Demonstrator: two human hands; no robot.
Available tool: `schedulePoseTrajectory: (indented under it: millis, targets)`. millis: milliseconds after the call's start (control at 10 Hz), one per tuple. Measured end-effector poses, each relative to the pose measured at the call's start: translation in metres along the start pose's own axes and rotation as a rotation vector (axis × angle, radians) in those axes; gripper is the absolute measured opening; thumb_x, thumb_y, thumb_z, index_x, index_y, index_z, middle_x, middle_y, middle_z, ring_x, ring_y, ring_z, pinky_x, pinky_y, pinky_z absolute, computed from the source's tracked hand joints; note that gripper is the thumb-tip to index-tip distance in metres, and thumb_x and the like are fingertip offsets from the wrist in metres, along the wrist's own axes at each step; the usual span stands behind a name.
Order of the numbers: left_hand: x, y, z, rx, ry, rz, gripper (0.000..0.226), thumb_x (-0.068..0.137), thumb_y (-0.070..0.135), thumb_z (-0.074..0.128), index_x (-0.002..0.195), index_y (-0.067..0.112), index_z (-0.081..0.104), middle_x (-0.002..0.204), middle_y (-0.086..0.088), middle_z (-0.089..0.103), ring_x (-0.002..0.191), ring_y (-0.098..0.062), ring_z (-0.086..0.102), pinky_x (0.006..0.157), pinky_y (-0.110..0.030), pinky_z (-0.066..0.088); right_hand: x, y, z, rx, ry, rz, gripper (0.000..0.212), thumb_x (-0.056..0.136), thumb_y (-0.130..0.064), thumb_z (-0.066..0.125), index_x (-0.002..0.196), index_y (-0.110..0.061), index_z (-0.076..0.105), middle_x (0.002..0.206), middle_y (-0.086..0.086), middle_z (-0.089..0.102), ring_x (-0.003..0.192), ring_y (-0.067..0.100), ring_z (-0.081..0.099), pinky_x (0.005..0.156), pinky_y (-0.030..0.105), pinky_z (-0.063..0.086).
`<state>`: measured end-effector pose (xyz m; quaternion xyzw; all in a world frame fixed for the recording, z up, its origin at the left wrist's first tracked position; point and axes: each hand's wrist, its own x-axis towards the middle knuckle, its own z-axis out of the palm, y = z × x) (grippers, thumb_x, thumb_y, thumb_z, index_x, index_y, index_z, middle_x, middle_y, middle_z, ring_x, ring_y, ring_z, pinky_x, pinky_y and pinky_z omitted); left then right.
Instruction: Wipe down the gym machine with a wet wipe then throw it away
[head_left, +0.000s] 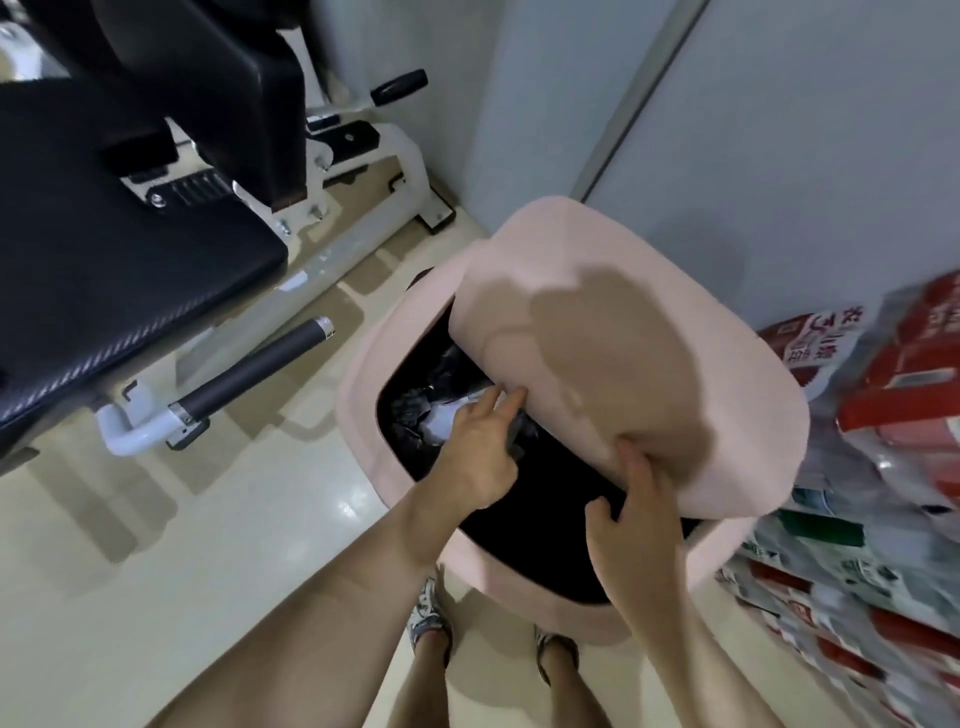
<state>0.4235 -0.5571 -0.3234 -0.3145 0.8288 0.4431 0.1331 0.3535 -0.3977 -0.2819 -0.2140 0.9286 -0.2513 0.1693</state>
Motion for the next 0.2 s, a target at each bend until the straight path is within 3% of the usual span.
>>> schedulePoseTrajectory:
  millis: [100, 200]
  targets:
    - [-0.015, 0.006, -0.002, 0.057, 0.055, 0.022, 0.088, 0.075, -0.006, 0.046, 0.153, 0.025, 0.02, 0.159, -0.009, 0.015, 0.137, -0.035, 0.025, 0.113, -0.033, 0.022, -0.005, -0.003, -0.02, -0.145, 0.16, -0.121, 0.073, 0.063, 0.012, 0.063, 0.133, -0.008, 0.049, 0.127, 0.018, 0.049, 0.11, 0.04, 0.052, 0.087, 0.034, 0.048]
    - [-0.037, 0.022, -0.004, 0.205, -0.009, 0.109, 0.093, 0.077, -0.001, 0.049, 0.153, 0.035, 0.009, 0.162, -0.003, -0.001, 0.145, -0.029, 0.008, 0.113, -0.046, 0.028, -0.003, 0.009, -0.028, -0.264, -0.02, -0.126, 0.07, 0.077, -0.005, 0.06, 0.143, -0.01, 0.037, 0.145, 0.017, 0.039, 0.128, 0.038, 0.044, 0.103, 0.043, 0.044]
